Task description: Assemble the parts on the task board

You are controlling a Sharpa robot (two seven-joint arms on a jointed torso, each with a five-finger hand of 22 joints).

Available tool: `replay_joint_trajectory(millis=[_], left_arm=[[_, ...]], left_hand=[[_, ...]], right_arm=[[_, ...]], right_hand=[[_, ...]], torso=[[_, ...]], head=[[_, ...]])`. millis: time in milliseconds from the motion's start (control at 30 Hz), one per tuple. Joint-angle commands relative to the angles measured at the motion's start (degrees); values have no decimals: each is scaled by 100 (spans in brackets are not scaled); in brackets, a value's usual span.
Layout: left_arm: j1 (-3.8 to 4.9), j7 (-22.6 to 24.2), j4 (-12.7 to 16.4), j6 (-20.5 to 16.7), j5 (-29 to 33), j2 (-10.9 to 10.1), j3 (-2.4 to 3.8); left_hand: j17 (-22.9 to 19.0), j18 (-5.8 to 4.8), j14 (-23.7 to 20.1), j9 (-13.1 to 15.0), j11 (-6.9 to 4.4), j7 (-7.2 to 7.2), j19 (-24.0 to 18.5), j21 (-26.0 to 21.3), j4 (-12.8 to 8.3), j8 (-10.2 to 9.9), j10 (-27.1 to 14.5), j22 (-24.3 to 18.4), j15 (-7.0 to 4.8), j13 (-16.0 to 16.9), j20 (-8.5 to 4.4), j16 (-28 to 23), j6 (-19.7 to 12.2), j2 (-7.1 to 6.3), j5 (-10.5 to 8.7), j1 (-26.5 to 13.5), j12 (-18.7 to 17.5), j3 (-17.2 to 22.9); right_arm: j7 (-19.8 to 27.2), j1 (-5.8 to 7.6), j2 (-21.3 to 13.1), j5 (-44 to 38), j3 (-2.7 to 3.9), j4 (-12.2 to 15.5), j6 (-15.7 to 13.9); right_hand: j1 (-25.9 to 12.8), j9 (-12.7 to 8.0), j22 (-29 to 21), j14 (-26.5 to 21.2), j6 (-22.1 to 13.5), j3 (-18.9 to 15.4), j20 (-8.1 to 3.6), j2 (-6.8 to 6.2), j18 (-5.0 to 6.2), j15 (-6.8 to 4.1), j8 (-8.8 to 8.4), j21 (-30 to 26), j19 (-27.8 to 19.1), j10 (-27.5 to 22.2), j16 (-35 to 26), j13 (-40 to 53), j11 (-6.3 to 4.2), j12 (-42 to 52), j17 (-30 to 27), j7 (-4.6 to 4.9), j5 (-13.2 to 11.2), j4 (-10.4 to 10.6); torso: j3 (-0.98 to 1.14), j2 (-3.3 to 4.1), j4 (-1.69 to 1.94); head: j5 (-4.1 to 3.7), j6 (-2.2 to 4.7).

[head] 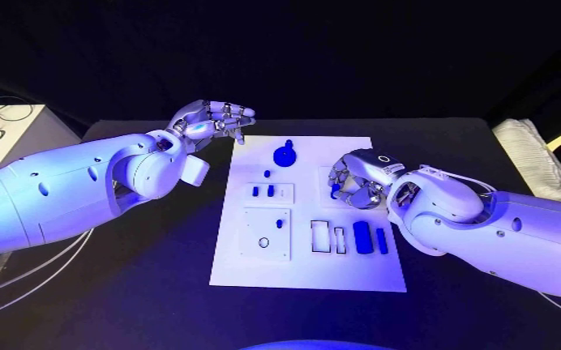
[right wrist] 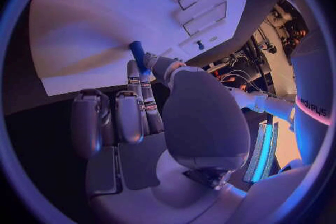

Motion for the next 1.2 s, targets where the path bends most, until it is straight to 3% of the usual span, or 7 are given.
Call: replay_joint_trajectory(millis=[33,267,500,767,967,1200], left_arm=[[3,45,8,84,36,1,5],[2,51,-11,83,36,8,4],[0,55,-20,91,44,22,3],[-1,55,-26,104,53,47,2],[-1,49,-25,121,56,82,2],[-1,43,-14,130,57,103,2]], left_hand=[[-9,83,-42,-6,-10,-7,42,-25,-8,42,-43,-14,-1,-8,12,-22,27,63,1,5,31,-25],[-9,83,-42,-6,-10,-7,42,-25,-8,42,-43,-14,-1,-8,12,-22,27,63,1,5,31,-25],[-9,83,-42,-6,-10,-7,42,-25,-8,42,-43,-14,-1,-8,12,-22,27,63,1,5,31,-25],[-9,83,-42,-6,-10,-7,42,-25,-8,42,-43,-14,-1,-8,12,-22,27,63,1,5,31,-25],[-9,83,-42,-6,-10,-7,42,-25,-8,42,-43,-14,-1,-8,12,-22,27,63,1,5,31,-25],[-14,83,-41,-9,-11,-8,51,-39,-7,48,-41,-25,-2,-7,11,-24,32,69,1,11,42,-30]], right_arm=[[-130,39,-80,-14,27,174,-319],[-20,157,-241,238,69,675,-487],[96,145,-101,480,73,923,-554],[208,-130,338,540,57,949,-581],[287,-376,684,508,33,830,-543],[328,-588,939,440,4,620,-486]], right_hand=[[104,227,697,135,-7,31,-31,182,-85,-33,63,-16,156,136,5,17,-102,-31,4,20,14,0],[92,266,700,136,-26,69,-29,184,-85,-30,81,-16,155,156,7,24,-99,-77,12,27,22,-32],[82,284,692,133,-32,79,-28,175,-81,-28,89,-30,149,165,0,28,-95,-97,-1,31,21,-48],[82,305,677,130,-39,93,-27,168,-76,-27,100,-53,140,176,-9,34,-94,-122,-15,36,27,-75],[73,315,659,123,-44,95,-26,164,-70,-25,104,-80,129,179,-24,36,-91,-135,-45,39,27,-83],[73,321,651,120,-49,99,-25,163,-67,-24,105,-91,125,178,-29,37,-90,-144,-54,40,28,-91]], torso=[[-2,-6,1],[0,-9,-1],[2,-2,-7],[-2,1,-7],[-14,2,14],[-10,1,4]], head=[[9,3],[32,7],[73,-9],[139,-40],[198,-78],[269,-131]])
